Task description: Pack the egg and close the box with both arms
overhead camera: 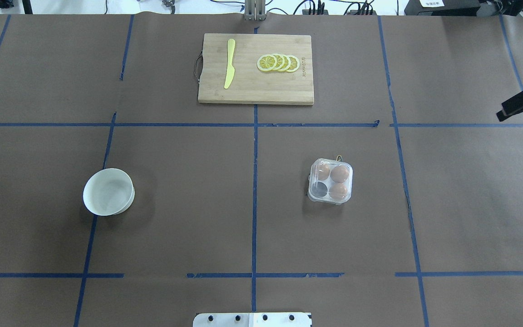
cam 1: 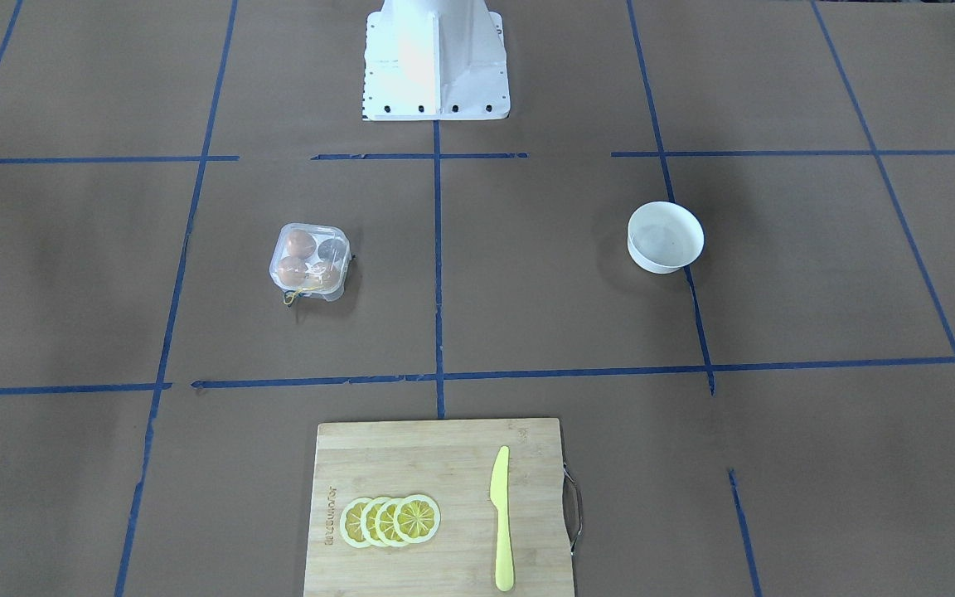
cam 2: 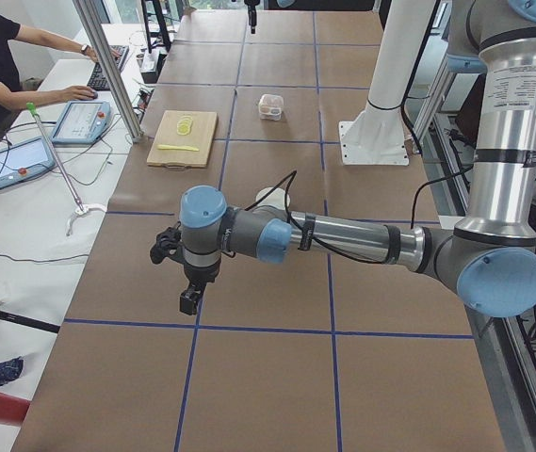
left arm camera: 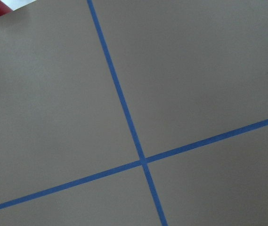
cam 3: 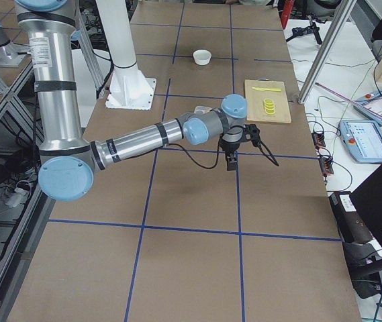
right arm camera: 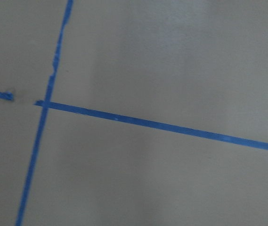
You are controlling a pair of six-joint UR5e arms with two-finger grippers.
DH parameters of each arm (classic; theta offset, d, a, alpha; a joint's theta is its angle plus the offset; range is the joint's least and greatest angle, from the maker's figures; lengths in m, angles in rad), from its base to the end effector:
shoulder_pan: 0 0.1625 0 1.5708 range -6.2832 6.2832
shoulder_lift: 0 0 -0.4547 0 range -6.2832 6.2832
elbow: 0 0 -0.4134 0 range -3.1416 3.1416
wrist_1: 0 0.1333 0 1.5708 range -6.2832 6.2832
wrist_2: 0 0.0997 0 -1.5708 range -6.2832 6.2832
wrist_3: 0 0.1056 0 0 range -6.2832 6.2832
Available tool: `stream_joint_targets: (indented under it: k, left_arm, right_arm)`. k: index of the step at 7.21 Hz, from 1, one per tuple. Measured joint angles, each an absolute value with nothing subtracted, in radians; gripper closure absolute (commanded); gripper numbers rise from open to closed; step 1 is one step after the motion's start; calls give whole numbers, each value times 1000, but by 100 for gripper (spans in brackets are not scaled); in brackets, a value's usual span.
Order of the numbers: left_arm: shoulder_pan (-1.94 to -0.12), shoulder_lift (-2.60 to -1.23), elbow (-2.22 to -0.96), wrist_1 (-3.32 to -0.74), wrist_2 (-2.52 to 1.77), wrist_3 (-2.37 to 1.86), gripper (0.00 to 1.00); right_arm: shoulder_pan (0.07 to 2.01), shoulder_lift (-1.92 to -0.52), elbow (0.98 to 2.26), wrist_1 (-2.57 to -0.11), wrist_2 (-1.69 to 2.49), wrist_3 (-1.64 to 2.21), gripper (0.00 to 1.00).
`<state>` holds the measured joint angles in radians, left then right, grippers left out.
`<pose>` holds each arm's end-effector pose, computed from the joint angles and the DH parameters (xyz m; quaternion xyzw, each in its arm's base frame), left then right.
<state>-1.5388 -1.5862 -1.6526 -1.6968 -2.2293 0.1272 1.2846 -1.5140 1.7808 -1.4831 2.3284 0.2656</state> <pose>-0.0516 -0.5361 0.6364 0.1206 0.3159 0.1107 0.9346 -0.0955 -0.5397 0.5448 0.0585 -0.3949 -0.0746 0.9138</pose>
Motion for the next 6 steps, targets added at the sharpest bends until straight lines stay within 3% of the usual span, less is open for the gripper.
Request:
stream_joint_targets:
  k: [3, 6]
  left_arm:
    - [-1547, -1536, -1650, -1702, -2231, 137, 0]
    - [-1548, -1522, -1654, -1704, -2230, 137, 0]
  right_arm:
    - [1468, -1572, 1595, -1479, 2401, 36, 0]
    - [1583, -1581, 1575, -1536, 2413, -41, 0]
